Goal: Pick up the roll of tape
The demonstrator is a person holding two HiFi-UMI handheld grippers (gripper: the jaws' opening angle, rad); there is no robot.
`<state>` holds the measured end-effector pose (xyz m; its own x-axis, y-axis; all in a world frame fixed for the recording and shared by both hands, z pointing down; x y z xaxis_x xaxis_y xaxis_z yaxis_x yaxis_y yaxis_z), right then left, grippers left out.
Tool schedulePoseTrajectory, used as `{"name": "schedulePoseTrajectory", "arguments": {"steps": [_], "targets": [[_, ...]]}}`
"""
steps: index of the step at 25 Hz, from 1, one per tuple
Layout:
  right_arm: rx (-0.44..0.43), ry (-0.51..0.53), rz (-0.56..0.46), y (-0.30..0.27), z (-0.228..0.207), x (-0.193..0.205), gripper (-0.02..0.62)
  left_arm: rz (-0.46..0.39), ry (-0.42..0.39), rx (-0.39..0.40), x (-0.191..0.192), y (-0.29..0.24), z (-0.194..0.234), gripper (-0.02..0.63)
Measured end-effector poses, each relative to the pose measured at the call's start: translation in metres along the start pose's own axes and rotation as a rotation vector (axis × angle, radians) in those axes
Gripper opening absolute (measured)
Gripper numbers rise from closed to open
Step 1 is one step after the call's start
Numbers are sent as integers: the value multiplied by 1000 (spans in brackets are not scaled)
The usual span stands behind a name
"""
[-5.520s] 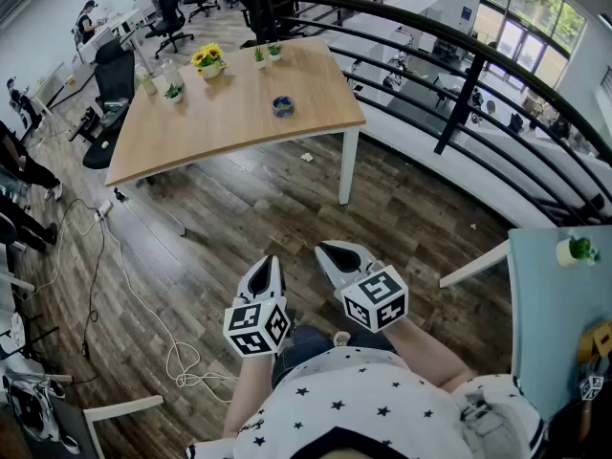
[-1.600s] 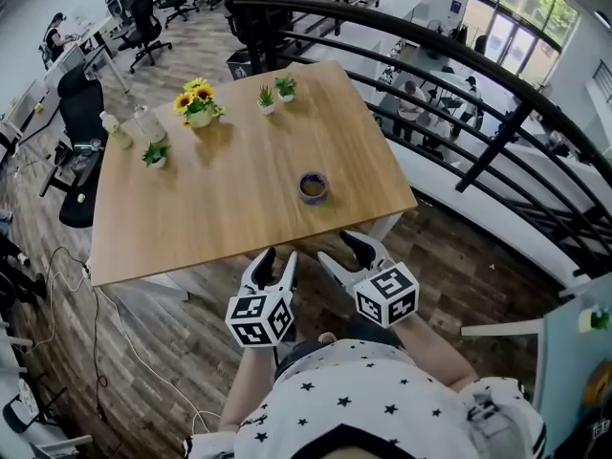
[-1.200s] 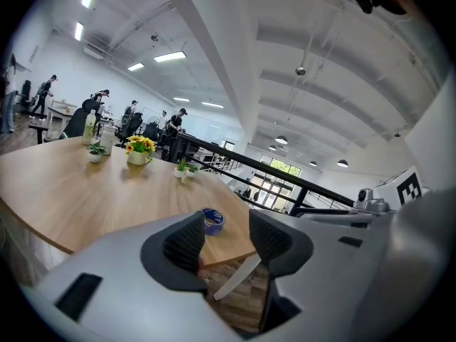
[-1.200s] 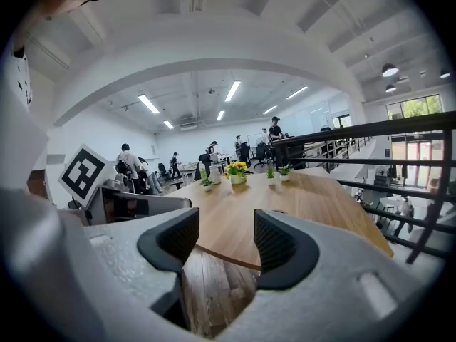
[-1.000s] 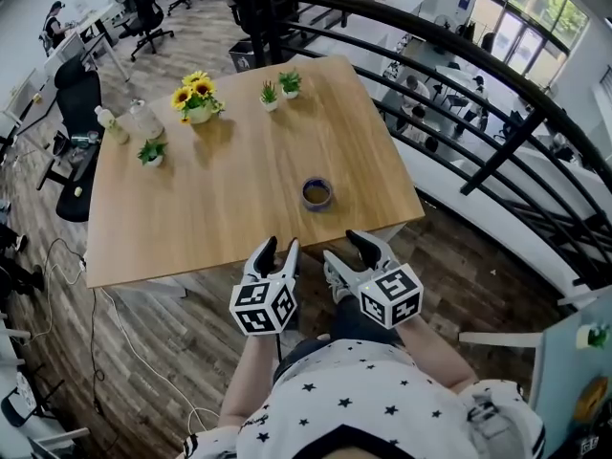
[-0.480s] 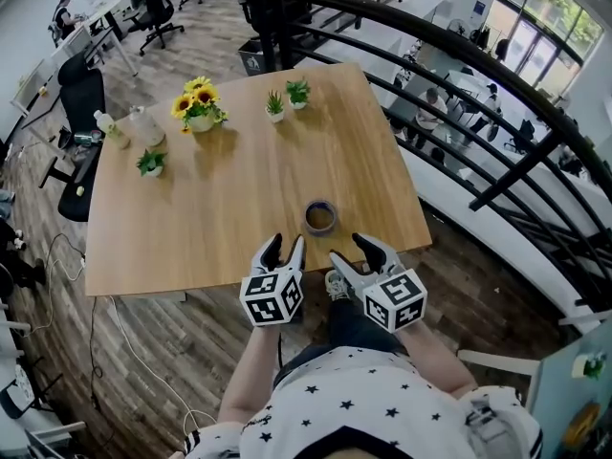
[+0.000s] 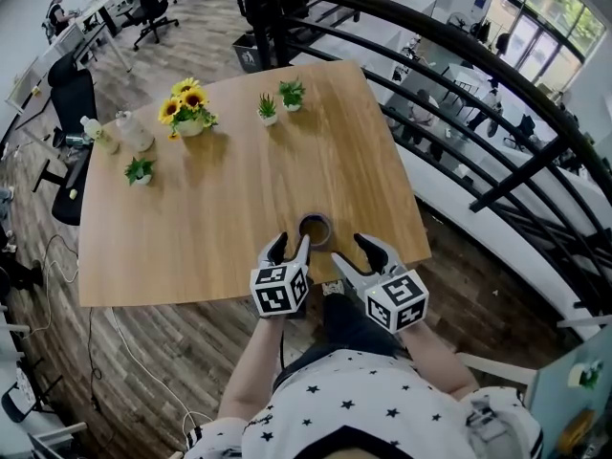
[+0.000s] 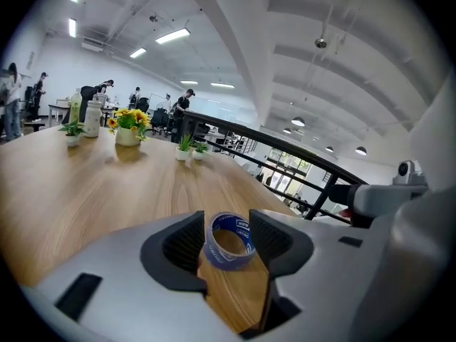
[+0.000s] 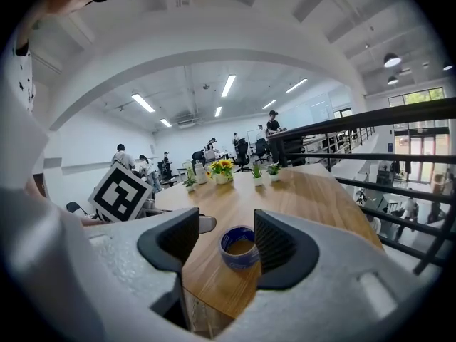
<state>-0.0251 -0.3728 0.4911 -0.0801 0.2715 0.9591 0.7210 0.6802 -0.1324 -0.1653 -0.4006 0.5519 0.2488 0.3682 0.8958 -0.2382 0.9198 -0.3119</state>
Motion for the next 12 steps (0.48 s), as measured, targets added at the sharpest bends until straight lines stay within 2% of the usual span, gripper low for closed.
{"name": "schedulePoseTrajectory", "arguments": {"steps": [12], "targets": [[11,-7,14,-25,-28,1,222,162,-10,-38,32,-54,15,178]]}}
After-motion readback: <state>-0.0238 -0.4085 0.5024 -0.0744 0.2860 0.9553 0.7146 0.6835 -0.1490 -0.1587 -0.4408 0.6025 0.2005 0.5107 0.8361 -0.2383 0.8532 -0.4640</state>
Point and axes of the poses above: the fingertips, and each gripper's own axes: y backward along the fingers, z to its left, x out of its underside, the point moved 4 cm from there along y, backward along the fingers, and after that the axes turned 12 degrees about -z, right-handed, at the moved point
